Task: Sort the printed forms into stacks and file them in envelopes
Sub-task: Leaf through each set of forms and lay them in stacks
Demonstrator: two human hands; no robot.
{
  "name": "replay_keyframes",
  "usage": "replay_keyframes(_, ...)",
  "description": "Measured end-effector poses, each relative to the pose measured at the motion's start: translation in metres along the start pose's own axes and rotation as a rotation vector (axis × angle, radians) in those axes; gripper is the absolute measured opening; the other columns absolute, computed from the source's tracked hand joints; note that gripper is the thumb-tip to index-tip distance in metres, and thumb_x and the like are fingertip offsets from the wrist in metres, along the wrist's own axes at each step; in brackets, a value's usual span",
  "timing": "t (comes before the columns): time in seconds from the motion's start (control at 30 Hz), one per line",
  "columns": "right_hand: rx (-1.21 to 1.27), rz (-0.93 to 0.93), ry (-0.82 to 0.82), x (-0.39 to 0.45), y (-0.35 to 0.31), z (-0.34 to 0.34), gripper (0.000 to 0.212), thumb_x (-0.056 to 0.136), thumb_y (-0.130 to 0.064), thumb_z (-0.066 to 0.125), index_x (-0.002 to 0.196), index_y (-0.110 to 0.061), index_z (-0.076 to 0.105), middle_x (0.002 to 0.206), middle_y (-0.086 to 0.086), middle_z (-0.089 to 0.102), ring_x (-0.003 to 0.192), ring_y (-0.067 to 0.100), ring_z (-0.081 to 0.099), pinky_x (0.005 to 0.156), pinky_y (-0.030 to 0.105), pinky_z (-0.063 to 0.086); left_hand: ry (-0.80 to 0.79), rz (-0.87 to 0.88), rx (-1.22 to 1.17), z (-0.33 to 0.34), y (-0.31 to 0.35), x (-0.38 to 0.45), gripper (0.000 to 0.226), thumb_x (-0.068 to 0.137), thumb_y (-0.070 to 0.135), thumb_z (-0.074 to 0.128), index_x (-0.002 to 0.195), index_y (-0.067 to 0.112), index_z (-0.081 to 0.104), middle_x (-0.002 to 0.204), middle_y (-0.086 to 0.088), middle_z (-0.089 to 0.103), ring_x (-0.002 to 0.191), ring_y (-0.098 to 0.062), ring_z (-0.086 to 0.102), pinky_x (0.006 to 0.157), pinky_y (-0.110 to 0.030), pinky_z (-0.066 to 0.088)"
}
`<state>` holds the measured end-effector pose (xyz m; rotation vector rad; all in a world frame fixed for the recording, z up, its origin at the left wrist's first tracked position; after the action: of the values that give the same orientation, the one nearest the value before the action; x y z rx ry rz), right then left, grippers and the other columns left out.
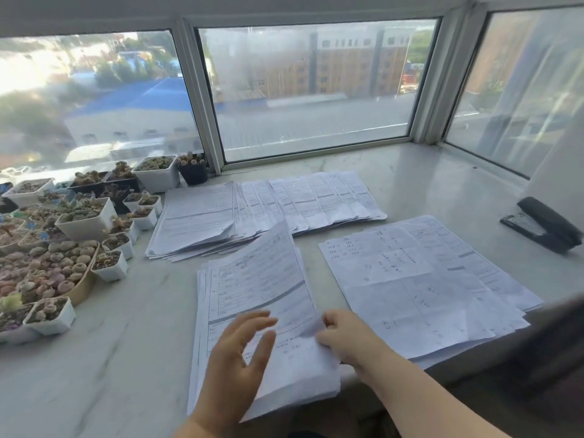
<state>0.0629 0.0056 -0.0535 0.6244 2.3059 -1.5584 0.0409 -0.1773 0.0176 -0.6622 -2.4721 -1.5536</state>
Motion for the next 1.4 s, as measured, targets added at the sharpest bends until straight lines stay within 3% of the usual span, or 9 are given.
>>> replay_keyframes(0.07,0.194,-0.016,0.039,0.001,-0.009,-0.028,0.015,0.083,0.004,0.049,0.086,0.0,0.063,0.086,0.018,0.068,0.07,0.016,0.056,0.059,0.024,0.043,0.124,0.129,0.044,-0.021,0.023,0.027,0.025,0.092,0.04,0.05,0.103,0.026,0.067,0.113,0.013,0.064,0.111,-0.002,0.057,0.096,-0.014,0.042)
replay_keyframes(0.2,0.495,-0.092,0.178,0.019,-0.036,-0.101,0.021,0.09,0.006,0.051,0.09,-0.008,0.068,0.072,0.002,0.071,0.057,0.01,0.062,0.046,0.017,0.045,0.251,0.198,0.058,-0.033,0.039,0.085,0.023,0.091,0.027,0.053,0.112,0.022,0.062,0.115,0.01,0.062,0.114,0.003,0.053,0.099,-0.011,0.037)
replay_keyframes(0.37,0.933,-0.128,0.321,0.076,-0.055,-0.193,0.015,0.098,0.001,0.044,0.098,-0.002,0.058,0.064,0.001,0.072,0.056,0.012,0.069,0.049,0.021,0.056,0.164,0.126,0.147,0.007,0.008,0.156,0.032,0.086,0.004,0.064,0.114,0.019,0.061,0.112,0.01,0.06,0.108,0.004,0.052,0.095,-0.005,0.035)
replay_keyframes(0.53,1.092,-0.151,0.337,0.146,-0.079,-0.233,0.025,0.099,0.0,0.045,0.079,-0.01,0.057,0.06,0.001,0.071,0.052,0.011,0.069,0.048,0.022,0.056,-0.024,0.046,0.252,0.072,-0.03,0.231,0.025,0.086,0.015,0.067,0.111,0.016,0.066,0.112,0.009,0.06,0.111,-0.01,0.055,0.097,-0.016,0.036)
replay_keyframes(0.8,1.082,-0.107,0.097,0.265,-0.108,-0.177,0.021,0.097,0.001,0.046,0.088,-0.01,0.063,0.071,0.005,0.074,0.06,0.015,0.071,0.07,0.04,0.059,-0.232,-0.188,0.663,0.139,-0.124,0.282,0.063,0.084,0.051,0.06,0.14,0.034,0.037,0.154,0.008,0.024,0.145,-0.018,0.01,0.118,-0.044,0.003)
replay_keyframes(1.0,1.09,0.028,-0.058,0.314,-0.086,-0.118,0.019,0.095,-0.003,0.051,0.097,-0.016,0.064,0.09,0.001,0.076,0.095,0.018,0.07,0.104,0.068,0.028,-0.102,-0.17,0.458,0.128,-0.147,0.274,0.053,0.073,0.045,0.075,0.119,0.024,0.06,0.119,0.021,0.046,0.118,-0.002,0.042,0.092,-0.004,0.021)
replay_keyframes(1.17,1.066,0.01,-0.148,0.317,-0.087,-0.108,0.016,0.092,-0.002,0.054,0.084,-0.013,0.063,0.076,0.002,0.074,0.078,0.017,0.074,0.08,0.066,0.045,-0.066,-0.144,0.455,0.123,-0.145,0.275,0.034,0.086,0.05,0.06,0.117,0.037,0.054,0.102,0.025,0.053,0.09,0.004,0.047,0.072,-0.008,0.028)
replay_keyframes(1.3,1.032,0.003,-0.183,0.317,-0.093,-0.098,0.018,0.091,-0.001,0.054,0.098,-0.011,0.067,0.085,0.005,0.074,0.083,0.02,0.073,0.076,0.06,0.054,-0.022,-0.143,0.293,0.118,-0.143,0.277,0.037,0.091,0.011,0.049,0.107,0.045,0.05,0.104,0.019,0.058,0.09,-0.004,0.057,0.069,-0.01,0.037)
replay_keyframes(1.4,1.018,-0.011,-0.212,0.316,-0.099,-0.088,0.029,0.092,-0.002,0.051,0.114,-0.012,0.066,0.093,0.006,0.074,0.082,0.019,0.071,0.073,0.051,0.058,-0.105,-0.091,0.301,0.128,-0.134,0.276,0.011,0.083,0.033,0.062,0.092,0.038,0.059,0.123,0.023,0.047,0.1,0.001,0.052,0.076,-0.014,0.038)
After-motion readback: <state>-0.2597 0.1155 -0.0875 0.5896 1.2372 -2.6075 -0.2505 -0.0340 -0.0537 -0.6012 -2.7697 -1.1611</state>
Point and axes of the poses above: each hand's wrist, its own x-axis towards the middle knuckle, its own z-axis out of the palm, y = z × x, the point moved 10 cm from there along x, towards the middle knuckle
